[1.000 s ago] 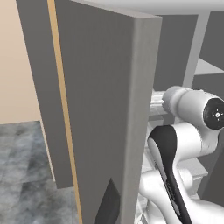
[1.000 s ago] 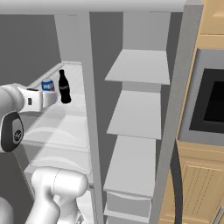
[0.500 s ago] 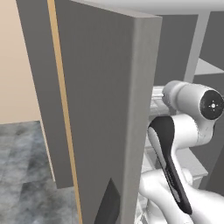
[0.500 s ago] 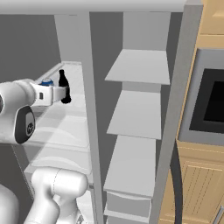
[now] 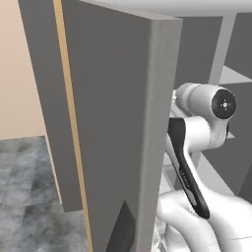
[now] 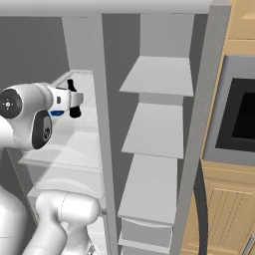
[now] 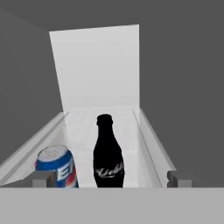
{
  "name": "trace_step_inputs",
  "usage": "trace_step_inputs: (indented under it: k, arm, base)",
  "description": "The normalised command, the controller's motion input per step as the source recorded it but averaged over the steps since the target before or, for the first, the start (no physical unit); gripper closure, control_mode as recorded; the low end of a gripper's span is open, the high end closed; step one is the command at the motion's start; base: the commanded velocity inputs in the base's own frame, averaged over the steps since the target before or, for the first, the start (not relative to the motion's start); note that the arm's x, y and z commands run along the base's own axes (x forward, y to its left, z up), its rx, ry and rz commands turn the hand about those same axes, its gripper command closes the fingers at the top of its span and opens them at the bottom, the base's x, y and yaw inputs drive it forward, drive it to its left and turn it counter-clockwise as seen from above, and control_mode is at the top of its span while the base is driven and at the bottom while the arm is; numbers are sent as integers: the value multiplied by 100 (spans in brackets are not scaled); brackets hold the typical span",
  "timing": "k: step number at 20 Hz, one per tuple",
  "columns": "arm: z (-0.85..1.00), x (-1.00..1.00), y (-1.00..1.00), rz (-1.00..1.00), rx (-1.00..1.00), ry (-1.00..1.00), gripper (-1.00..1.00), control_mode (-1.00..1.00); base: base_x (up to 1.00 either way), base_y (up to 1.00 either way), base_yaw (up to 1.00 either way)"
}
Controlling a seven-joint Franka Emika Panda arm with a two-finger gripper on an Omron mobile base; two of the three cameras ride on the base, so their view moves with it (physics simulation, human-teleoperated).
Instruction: Open the fridge, grab two sodas, and place both sodas inside the bowl with ice on the dining counter.
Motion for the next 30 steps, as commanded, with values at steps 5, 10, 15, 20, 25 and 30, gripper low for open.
trace_step_inputs:
  k: [5, 10, 15, 20, 25, 30]
  arm:
    - [0, 45, 5, 0, 0, 5, -100, -100]
    - [-3, 46, 13, 0, -1, 5, -100, -100]
    - [-2, 37, 5, 0, -1, 2, -100, -100]
    - [0, 20, 0, 0, 0, 0, -100, -100]
    - [-7, 17, 0, 0, 0, 0, -100, -100]
    - [-15, 9, 0, 0, 0, 0, -100, -100]
  base:
    - [0, 0, 0]
    - [0, 0, 0]
    - [0, 0, 0]
    - [0, 0, 0]
    - [0, 0, 0]
    - [0, 0, 0]
